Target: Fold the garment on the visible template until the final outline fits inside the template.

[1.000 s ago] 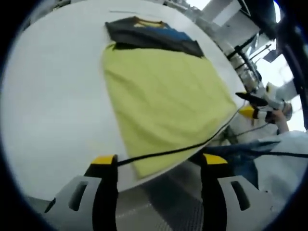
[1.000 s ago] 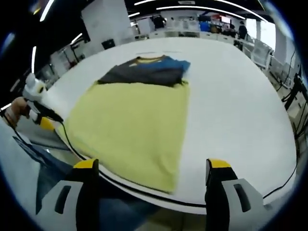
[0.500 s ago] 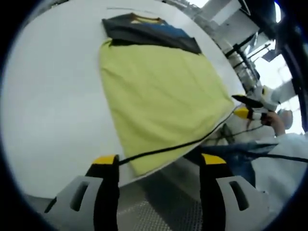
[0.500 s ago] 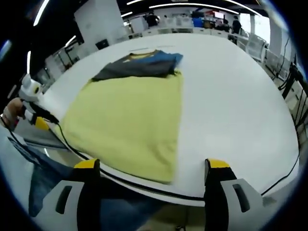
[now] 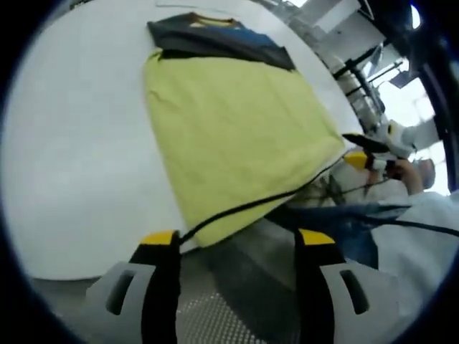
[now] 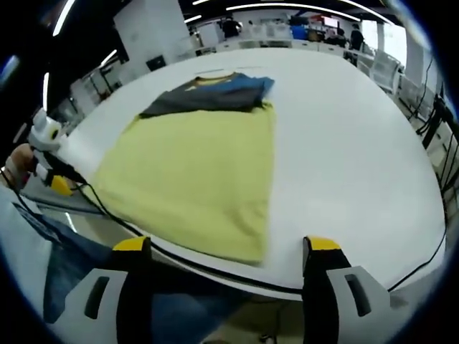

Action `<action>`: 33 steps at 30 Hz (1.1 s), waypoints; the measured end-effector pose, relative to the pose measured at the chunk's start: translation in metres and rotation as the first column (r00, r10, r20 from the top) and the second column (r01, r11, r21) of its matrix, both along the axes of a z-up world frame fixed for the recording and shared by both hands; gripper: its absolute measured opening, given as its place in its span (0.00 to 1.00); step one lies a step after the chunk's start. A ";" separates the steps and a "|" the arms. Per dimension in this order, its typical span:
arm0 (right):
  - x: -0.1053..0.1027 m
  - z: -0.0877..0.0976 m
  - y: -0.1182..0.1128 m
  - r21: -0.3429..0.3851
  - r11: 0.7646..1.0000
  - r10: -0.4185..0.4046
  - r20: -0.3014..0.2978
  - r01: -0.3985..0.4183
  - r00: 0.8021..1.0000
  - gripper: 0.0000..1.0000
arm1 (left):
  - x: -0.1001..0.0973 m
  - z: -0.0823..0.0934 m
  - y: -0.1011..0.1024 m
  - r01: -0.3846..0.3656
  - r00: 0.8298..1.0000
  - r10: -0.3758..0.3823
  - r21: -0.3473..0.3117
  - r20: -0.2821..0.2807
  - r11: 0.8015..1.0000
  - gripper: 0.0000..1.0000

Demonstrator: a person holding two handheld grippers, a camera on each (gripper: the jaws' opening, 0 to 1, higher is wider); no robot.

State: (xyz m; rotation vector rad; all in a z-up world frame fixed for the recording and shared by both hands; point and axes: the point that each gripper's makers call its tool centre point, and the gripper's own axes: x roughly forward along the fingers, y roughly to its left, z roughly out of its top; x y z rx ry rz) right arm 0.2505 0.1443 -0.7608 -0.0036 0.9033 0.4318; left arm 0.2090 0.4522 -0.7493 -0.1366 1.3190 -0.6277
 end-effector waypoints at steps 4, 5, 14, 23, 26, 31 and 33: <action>-0.001 0.000 0.001 0.002 1.000 0.004 0.001 -0.004 1.000 0.86 | -0.008 0.002 -0.005 -0.015 0.999 0.014 -0.023 -0.035 1.000 0.57; -0.001 0.000 0.001 0.002 1.000 0.005 0.003 -0.005 1.000 0.86 | -0.008 0.002 -0.006 -0.010 1.000 0.009 -0.034 -0.028 0.999 0.54; -0.002 0.000 -0.001 0.005 1.000 0.009 0.007 -0.009 1.000 0.84 | -0.006 0.000 -0.008 -0.029 0.999 0.029 -0.037 -0.013 0.999 0.51; -0.002 0.001 -0.006 0.021 1.000 -0.011 0.006 0.011 1.000 0.69 | 0.010 0.001 0.007 -0.102 0.994 0.103 -0.016 0.035 0.995 0.50; -0.002 0.000 -0.007 0.005 1.000 -0.002 0.011 0.002 1.000 0.68 | 0.014 0.001 0.010 -0.124 0.991 0.125 -0.017 0.046 0.992 0.50; -0.001 -0.001 -0.008 0.005 1.000 -0.005 0.009 0.005 1.000 0.66 | 0.018 -0.004 0.005 -0.128 0.991 0.129 -0.018 0.041 0.992 0.45; -0.001 -0.001 -0.009 -0.007 1.000 -0.002 0.012 0.002 1.000 0.64 | 0.018 -0.004 0.004 -0.128 0.991 0.129 -0.021 0.039 0.992 0.43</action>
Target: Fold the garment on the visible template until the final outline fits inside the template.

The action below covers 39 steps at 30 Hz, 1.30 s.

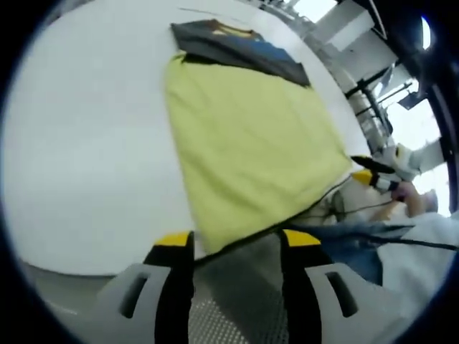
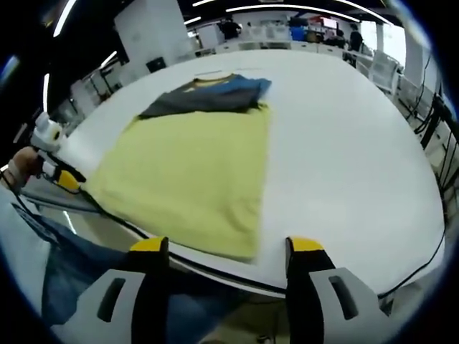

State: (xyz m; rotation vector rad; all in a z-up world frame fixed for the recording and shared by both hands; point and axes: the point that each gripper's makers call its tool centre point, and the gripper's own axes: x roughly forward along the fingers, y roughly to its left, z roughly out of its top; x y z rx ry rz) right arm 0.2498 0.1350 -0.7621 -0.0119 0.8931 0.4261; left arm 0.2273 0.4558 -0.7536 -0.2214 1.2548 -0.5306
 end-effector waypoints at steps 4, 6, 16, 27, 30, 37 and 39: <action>0.000 -0.001 -0.001 -0.012 1.000 0.004 0.004 -0.004 1.000 0.63 | 0.002 -0.002 -0.006 0.001 1.000 -0.001 -0.012 0.003 1.000 0.38; 0.001 -0.001 -0.001 -0.008 1.000 -0.002 0.005 0.002 1.000 0.61 | 0.003 -0.003 -0.008 0.002 1.000 -0.002 -0.014 0.005 1.000 0.36; 0.006 -0.002 0.009 0.021 1.000 0.005 -0.003 -0.005 1.000 0.36 | 0.008 -0.006 -0.006 -0.015 1.000 0.015 -0.022 0.012 1.000 0.23; 0.013 -0.004 0.006 -0.010 1.000 0.011 0.000 -0.011 1.000 0.25 | 0.010 -0.010 0.000 0.003 1.000 -0.004 0.028 0.019 1.000 0.10; 0.014 -0.005 0.003 -0.029 0.999 0.017 0.002 -0.017 1.000 0.21 | 0.011 -0.010 0.001 0.011 1.000 -0.012 0.035 0.018 0.999 0.08; 0.017 -0.005 0.002 -0.038 0.999 0.025 0.012 -0.024 1.000 0.16 | 0.012 -0.010 -0.001 0.047 0.999 -0.048 0.055 0.025 0.997 0.07; 0.018 -0.006 0.001 -0.059 0.998 0.032 0.016 -0.031 0.999 0.13 | 0.012 -0.010 -0.001 0.044 0.999 -0.045 0.053 0.021 0.998 0.07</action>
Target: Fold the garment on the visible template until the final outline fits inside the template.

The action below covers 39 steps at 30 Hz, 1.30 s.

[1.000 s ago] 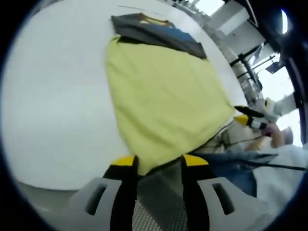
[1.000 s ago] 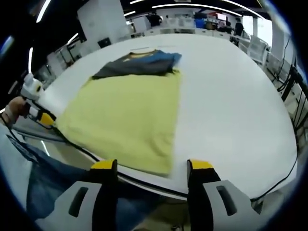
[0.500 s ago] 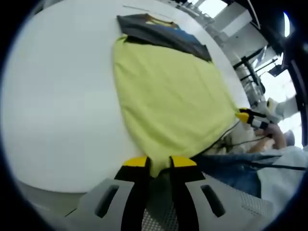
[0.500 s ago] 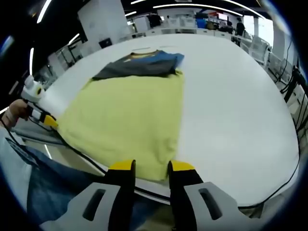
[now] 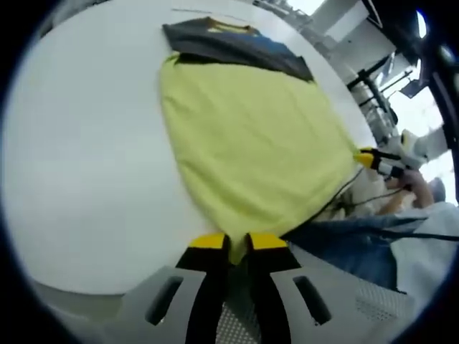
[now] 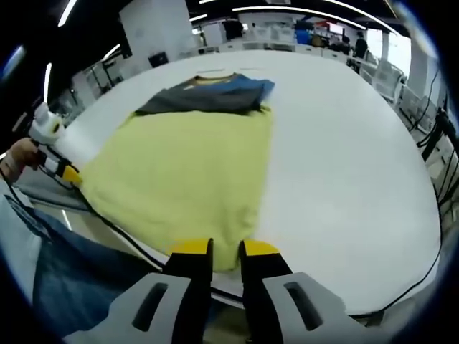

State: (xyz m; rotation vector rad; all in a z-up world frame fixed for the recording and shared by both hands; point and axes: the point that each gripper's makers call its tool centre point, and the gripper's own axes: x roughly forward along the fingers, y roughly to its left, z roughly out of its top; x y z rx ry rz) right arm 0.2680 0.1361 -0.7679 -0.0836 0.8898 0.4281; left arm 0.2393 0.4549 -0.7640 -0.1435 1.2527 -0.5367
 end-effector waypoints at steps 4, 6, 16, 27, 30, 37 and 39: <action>0.001 0.000 -0.003 -0.024 1.000 0.014 0.004 -0.014 1.000 0.09 | 0.001 -0.001 0.001 0.020 1.000 -0.020 0.022 0.003 1.000 0.04; 0.001 0.000 -0.003 -0.024 1.000 0.015 0.005 -0.015 1.000 0.09 | 0.000 -0.001 0.001 0.024 1.000 -0.024 0.026 -0.005 0.999 0.03; 0.001 -0.001 -0.007 -0.058 0.998 0.039 0.018 -0.038 0.999 0.04 | -0.001 -0.003 0.003 0.076 0.997 -0.075 0.079 -0.014 0.994 0.01; 0.001 0.000 -0.007 -0.057 0.997 0.058 0.051 -0.055 0.997 0.04 | -0.001 -0.004 0.004 0.082 0.997 -0.083 0.082 0.000 0.993 0.01; 0.001 0.000 -0.007 -0.057 0.996 0.066 0.053 -0.063 0.996 0.04 | -0.001 -0.004 0.005 0.060 0.998 -0.060 0.075 0.009 0.995 0.01; 0.001 0.000 -0.006 -0.064 0.994 0.092 0.075 -0.087 0.993 0.04 | -0.002 -0.004 0.003 0.149 0.986 -0.155 0.090 0.056 0.985 0.01; 0.001 0.000 -0.006 -0.064 0.994 0.094 0.072 -0.089 0.993 0.04 | -0.002 -0.004 0.003 0.164 0.983 -0.170 0.092 0.063 0.982 0.01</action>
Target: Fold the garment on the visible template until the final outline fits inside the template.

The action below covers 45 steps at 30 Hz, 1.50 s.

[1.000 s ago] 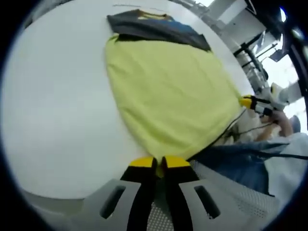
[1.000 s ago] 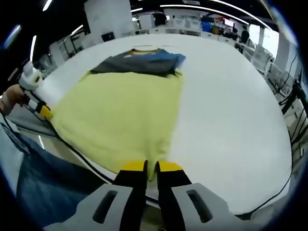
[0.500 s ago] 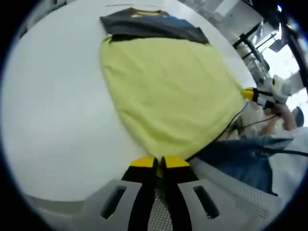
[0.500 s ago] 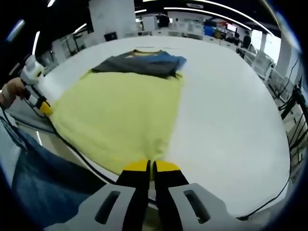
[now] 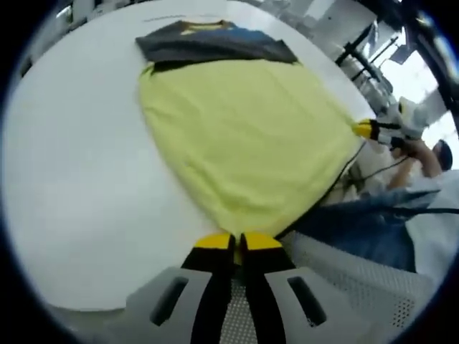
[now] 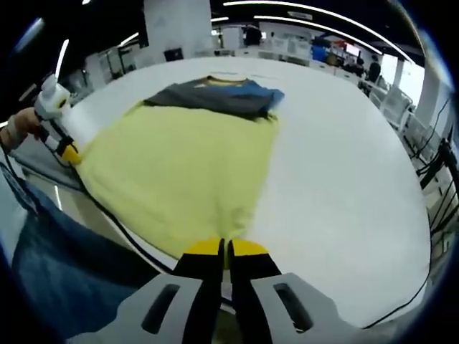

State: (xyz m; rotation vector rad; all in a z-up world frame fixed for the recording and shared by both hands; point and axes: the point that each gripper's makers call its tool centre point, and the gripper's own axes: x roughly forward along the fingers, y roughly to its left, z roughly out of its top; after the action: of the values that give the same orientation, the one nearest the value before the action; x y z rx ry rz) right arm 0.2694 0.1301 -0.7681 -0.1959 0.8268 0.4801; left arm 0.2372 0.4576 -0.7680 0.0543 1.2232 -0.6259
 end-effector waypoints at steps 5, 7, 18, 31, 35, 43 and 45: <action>0.000 0.000 0.000 0.004 1.000 -0.017 -0.012 0.017 1.000 0.03 | 0.001 0.000 0.001 -0.070 0.997 0.070 -0.012 -0.021 0.997 0.01; 0.000 0.000 0.000 0.013 0.999 -0.035 -0.016 0.036 0.999 0.03 | 0.001 -0.001 0.002 -0.079 0.997 0.078 -0.017 -0.021 0.997 0.01; -0.001 -0.001 -0.001 0.032 0.999 -0.041 -0.032 0.042 0.999 0.03 | 0.000 -0.001 0.003 -0.077 0.997 0.076 -0.023 -0.027 0.997 0.00; -0.002 0.005 -0.001 0.025 0.999 -0.022 -0.041 0.023 0.999 0.03 | 0.001 0.013 0.005 -0.086 0.996 0.085 -0.037 -0.026 0.996 0.00; -0.003 0.012 0.001 0.028 1.000 -0.013 -0.040 0.014 0.999 0.03 | 0.002 0.021 0.005 -0.083 0.996 0.083 -0.036 -0.016 0.996 0.00; -0.006 0.024 0.005 0.033 0.999 0.014 -0.044 -0.013 0.999 0.03 | 0.002 0.032 0.007 -0.078 0.997 0.077 -0.031 -0.007 0.996 0.00; -0.006 0.027 0.006 0.033 0.999 0.016 -0.041 -0.015 0.999 0.03 | 0.002 0.034 0.008 -0.077 0.997 0.077 -0.031 -0.005 0.997 0.00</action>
State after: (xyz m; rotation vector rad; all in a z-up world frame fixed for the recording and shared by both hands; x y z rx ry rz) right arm 0.2636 0.1360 -0.7407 -0.1627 0.8577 0.5136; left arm 0.2390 0.4659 -0.7339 -0.0200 1.2135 -0.5780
